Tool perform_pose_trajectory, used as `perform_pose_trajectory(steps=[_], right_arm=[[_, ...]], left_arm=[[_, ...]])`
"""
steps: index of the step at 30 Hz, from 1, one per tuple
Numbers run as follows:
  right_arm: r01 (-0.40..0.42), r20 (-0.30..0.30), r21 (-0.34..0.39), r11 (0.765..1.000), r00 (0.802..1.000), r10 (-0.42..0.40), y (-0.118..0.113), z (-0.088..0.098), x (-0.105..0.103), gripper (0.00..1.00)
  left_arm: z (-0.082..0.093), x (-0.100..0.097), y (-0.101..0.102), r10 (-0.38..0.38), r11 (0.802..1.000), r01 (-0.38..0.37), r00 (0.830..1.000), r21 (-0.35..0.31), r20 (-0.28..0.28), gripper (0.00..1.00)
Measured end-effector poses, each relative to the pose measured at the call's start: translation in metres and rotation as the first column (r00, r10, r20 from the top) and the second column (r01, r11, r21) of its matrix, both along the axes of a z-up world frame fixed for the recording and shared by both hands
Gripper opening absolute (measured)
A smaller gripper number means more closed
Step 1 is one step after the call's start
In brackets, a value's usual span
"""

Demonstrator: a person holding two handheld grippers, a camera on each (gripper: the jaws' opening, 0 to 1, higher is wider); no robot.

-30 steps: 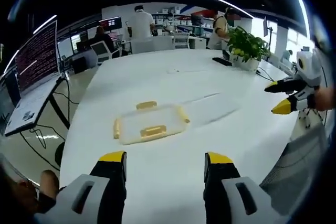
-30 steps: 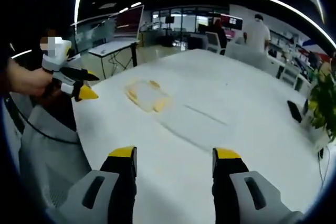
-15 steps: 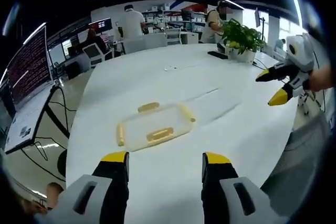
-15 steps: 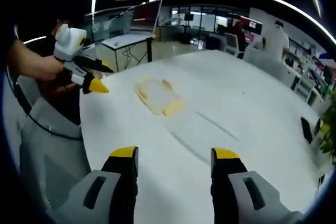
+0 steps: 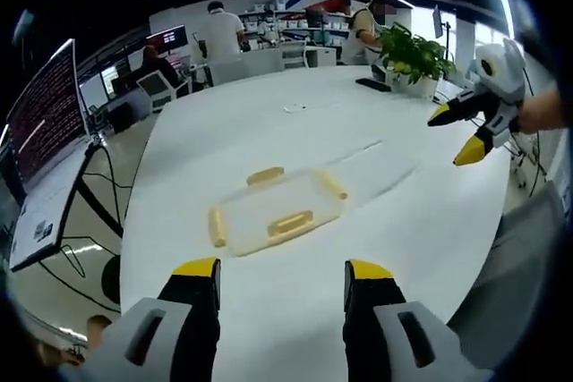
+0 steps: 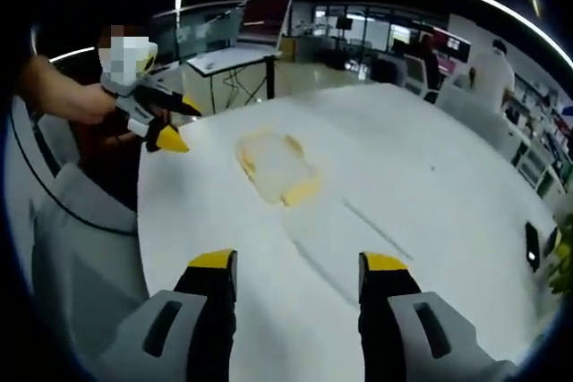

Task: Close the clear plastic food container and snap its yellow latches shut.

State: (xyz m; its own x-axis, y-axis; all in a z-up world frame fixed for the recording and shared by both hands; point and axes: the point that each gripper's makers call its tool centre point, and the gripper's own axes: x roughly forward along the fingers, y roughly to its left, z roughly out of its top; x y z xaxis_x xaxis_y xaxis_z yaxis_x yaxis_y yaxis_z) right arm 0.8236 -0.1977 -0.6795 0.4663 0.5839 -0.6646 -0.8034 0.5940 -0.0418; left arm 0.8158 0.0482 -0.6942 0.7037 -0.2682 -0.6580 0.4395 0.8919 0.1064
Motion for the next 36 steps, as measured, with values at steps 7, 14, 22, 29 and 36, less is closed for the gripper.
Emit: perform_pose_trajectory(steps=[7,14,22,29,36], right_arm=[[-0.079,-0.006,-0.014,0.997,0.997,0.079,0.016,-0.001,0.008,0.51],[-0.176,0.014,-0.055,0.983,0.984,0.177,0.034,-0.003,0.014,0.51],[-0.213,-0.008,-0.052,0.976,0.977,0.213,0.048,-0.009,0.027,0.51],[-0.235,-0.022,-0.049,0.971,0.972,0.234,0.058,-0.012,0.039,0.51],[-0.272,-0.026,-0.060,0.961,0.962,0.270,0.070,-0.016,0.049,0.50]], left_arm=[[-0.002,0.009,-0.001,-0.076,0.997,0.076,0.997,0.005,-0.012,0.50],[-0.001,0.022,0.002,-0.126,0.991,0.126,0.992,0.031,-0.028,0.50],[0.004,0.040,0.008,-0.176,0.983,0.178,0.983,0.041,-0.042,0.50],[0.002,0.051,0.015,-0.216,0.973,0.220,0.975,0.074,-0.062,0.51],[-0.005,0.058,0.009,-0.333,0.932,0.344,0.937,0.115,-0.107,0.51]])
